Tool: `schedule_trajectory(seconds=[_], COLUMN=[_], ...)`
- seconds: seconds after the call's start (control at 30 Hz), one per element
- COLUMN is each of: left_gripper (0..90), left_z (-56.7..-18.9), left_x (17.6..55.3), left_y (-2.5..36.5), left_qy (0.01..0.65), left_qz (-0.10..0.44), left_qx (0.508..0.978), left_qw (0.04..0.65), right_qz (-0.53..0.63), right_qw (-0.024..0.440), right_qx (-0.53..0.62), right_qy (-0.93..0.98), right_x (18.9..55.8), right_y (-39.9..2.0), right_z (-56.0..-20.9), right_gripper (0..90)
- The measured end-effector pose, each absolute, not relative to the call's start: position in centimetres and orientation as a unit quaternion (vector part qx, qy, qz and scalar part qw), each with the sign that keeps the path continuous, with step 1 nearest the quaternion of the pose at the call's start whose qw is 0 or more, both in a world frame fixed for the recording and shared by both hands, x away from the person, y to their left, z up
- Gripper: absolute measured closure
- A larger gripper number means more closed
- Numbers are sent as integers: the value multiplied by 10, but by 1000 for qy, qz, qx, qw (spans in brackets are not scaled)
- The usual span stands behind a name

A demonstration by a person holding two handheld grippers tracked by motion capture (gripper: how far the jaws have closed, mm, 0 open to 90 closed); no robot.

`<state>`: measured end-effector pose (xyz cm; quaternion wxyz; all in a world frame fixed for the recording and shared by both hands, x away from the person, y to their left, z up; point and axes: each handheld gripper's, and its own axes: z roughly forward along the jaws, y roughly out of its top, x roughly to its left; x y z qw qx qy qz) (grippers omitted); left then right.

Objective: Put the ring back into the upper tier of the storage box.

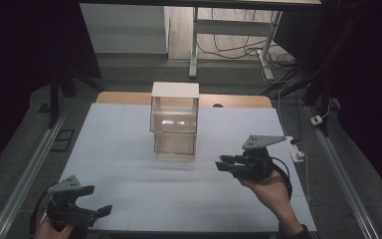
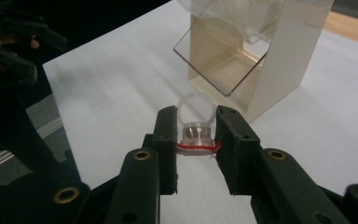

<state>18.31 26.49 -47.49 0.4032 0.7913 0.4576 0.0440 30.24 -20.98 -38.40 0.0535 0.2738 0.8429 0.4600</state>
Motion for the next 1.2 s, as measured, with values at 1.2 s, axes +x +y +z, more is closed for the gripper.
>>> schedule_trajectory(seconds=[1.2], left_gripper=[5], left_z=[-475], left_x=[183], left_y=[266], left_qy=[455], left_qz=[41], left_qx=[792], left_qw=[405], right_qz=[483], right_qw=[60], right_qx=[251], right_qy=[837], right_x=[346], right_y=[-157], right_z=[-344], right_gripper=[695])
